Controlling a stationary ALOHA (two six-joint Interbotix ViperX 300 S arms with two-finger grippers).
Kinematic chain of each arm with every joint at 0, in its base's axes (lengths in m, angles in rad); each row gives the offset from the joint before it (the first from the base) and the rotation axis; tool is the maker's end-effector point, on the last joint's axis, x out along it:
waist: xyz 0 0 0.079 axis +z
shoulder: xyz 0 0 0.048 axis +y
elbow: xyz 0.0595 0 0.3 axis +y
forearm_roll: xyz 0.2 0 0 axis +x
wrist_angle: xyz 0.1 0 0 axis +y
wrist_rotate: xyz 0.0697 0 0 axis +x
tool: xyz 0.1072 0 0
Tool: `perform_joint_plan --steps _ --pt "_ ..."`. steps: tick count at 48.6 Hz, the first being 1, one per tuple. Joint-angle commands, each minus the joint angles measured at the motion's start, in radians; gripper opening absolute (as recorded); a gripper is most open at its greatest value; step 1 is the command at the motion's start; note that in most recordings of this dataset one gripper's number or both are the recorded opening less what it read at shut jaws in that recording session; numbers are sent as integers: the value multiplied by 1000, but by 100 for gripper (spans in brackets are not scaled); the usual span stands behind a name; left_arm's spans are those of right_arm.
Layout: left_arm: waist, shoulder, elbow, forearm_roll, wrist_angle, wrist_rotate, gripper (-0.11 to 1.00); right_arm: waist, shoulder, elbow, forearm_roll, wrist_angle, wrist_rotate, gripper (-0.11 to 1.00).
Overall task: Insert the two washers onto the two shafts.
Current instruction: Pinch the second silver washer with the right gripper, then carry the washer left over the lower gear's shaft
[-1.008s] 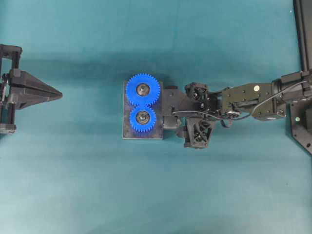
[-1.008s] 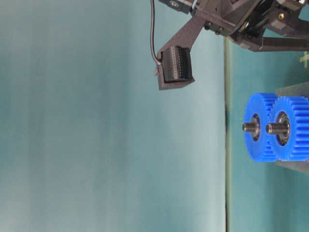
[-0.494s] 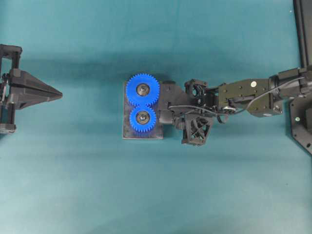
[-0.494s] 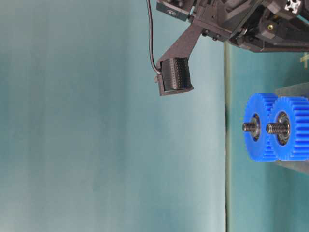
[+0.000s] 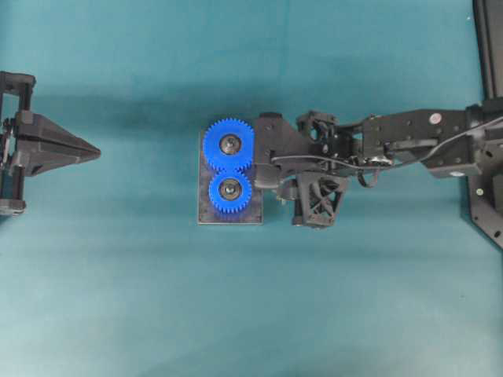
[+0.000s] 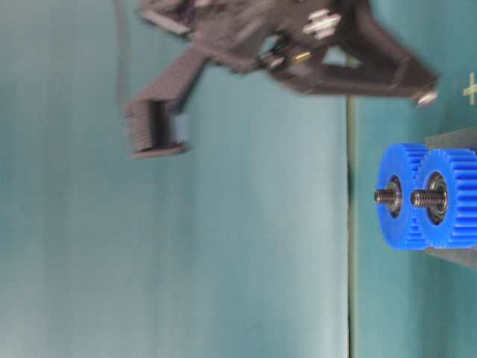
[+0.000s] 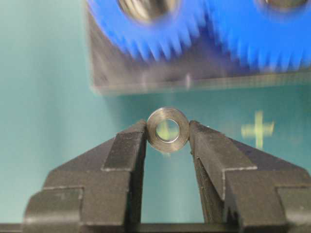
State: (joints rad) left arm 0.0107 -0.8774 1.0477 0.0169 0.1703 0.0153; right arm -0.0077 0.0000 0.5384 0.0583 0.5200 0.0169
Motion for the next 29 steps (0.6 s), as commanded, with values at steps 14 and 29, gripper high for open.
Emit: perform_joint_plan --steps 14,29 --pt "3 3 -28 2 -6 -2 0 2 60 -155 -15 2 -8 32" --pt "3 -5 -26 2 -5 -2 0 5 126 -232 -15 3 -31 32"
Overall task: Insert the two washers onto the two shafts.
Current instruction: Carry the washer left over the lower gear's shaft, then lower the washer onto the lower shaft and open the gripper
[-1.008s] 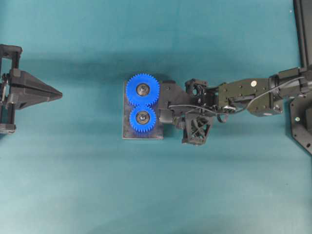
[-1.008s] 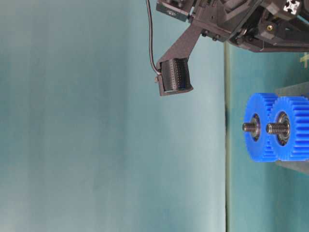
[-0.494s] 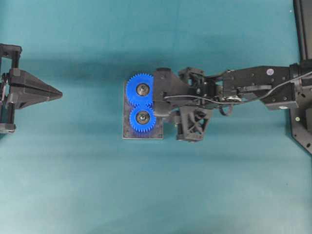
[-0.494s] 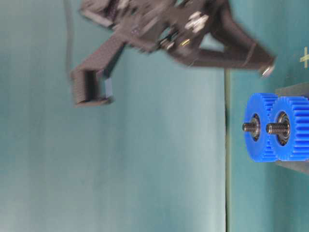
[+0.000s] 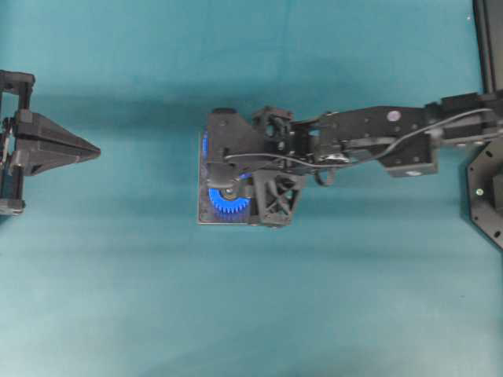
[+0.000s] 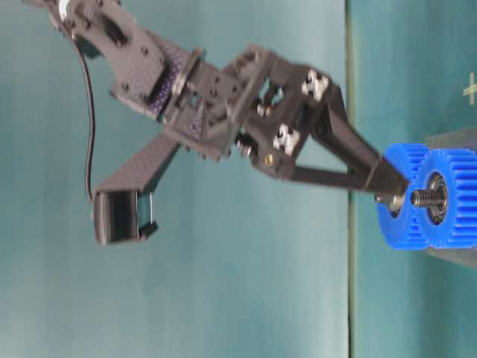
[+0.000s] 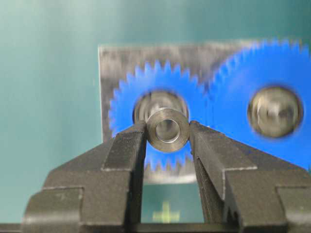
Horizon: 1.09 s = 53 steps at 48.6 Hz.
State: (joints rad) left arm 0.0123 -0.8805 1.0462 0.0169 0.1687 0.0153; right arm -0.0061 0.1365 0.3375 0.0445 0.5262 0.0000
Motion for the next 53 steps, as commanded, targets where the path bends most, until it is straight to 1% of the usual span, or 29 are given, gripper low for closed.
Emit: perform_joint_plan --steps 1,20,53 --pt "2 -2 -25 2 -3 0 0 3 -9 -32 -2 -2 -14 32" --pt "2 -6 -21 2 -3 -2 0 17 9 -34 -2 5 -14 32" --pt "2 -6 -20 2 -3 -17 0 9 25 -37 -2 5 -15 32"
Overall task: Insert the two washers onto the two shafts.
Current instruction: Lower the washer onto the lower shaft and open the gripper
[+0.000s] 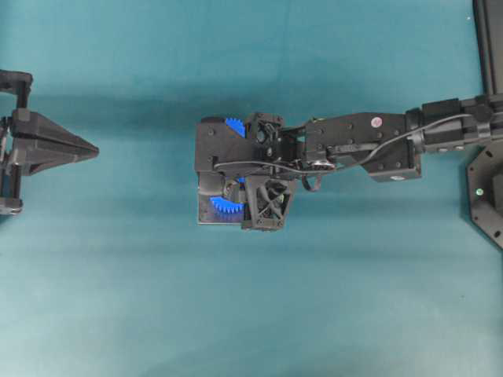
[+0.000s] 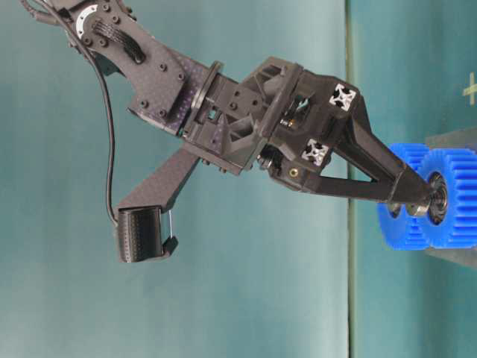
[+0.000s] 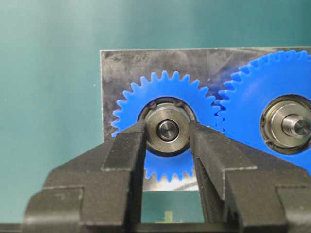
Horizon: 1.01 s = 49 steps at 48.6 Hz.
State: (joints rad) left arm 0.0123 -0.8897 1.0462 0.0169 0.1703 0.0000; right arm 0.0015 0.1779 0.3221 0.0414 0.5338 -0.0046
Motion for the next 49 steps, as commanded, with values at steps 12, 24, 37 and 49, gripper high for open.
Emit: perform_joint_plan --steps 12,24,37,49 --pt "2 3 -23 2 -5 -3 0 -6 -17 -18 2 -3 -11 32" --pt "0 2 -23 2 -5 -3 0 -14 -25 -20 2 -11 -12 69" --pt "0 3 -21 2 -5 -3 0 -20 -32 -18 2 -2 -9 86" --pt "0 3 -23 2 -5 -2 0 -23 -54 -17 2 34 -11 86"
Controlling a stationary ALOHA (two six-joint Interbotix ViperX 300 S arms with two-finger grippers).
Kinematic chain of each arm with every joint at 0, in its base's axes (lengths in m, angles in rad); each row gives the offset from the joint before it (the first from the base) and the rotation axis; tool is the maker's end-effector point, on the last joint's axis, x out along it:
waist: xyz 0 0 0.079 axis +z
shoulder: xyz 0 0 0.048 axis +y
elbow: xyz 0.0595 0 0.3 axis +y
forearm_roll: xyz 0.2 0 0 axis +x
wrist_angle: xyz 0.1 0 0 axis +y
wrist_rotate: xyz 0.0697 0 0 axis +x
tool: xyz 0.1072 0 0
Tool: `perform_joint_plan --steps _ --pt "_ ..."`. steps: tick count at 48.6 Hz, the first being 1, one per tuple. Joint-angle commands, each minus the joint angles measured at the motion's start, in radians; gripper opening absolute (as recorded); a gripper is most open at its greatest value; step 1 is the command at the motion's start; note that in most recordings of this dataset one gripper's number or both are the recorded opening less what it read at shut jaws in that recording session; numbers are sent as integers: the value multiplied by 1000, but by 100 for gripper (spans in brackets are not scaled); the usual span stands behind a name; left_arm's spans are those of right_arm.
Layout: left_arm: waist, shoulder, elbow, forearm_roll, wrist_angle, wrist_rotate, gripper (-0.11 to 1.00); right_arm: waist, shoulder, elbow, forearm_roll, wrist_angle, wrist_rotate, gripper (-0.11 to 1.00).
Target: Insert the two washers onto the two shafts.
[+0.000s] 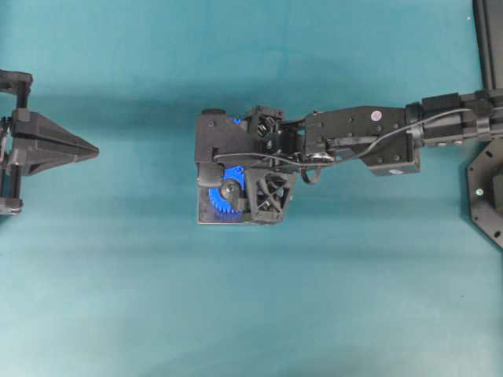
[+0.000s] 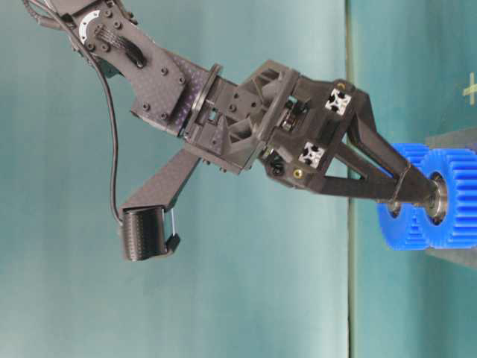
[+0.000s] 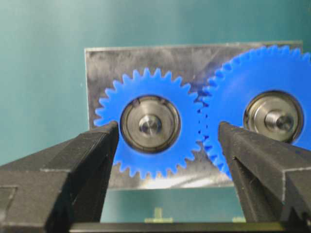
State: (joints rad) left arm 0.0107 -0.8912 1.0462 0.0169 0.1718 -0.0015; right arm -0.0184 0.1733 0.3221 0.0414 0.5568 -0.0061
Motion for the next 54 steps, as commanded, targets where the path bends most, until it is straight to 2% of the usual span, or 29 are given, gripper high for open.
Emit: perform_joint_plan --steps 1,16,43,54 --pt "2 5 -23 2 -6 -2 0 -5 -54 -17 2 15 -11 85" --pt "2 5 -20 2 -6 -2 0 -38 -158 34 0 23 -20 85" --pt "2 5 2 2 5 0 0 -63 -362 204 -2 -28 -20 84" --pt "2 0 11 2 25 -6 0 -66 -388 241 -2 -29 -20 84"
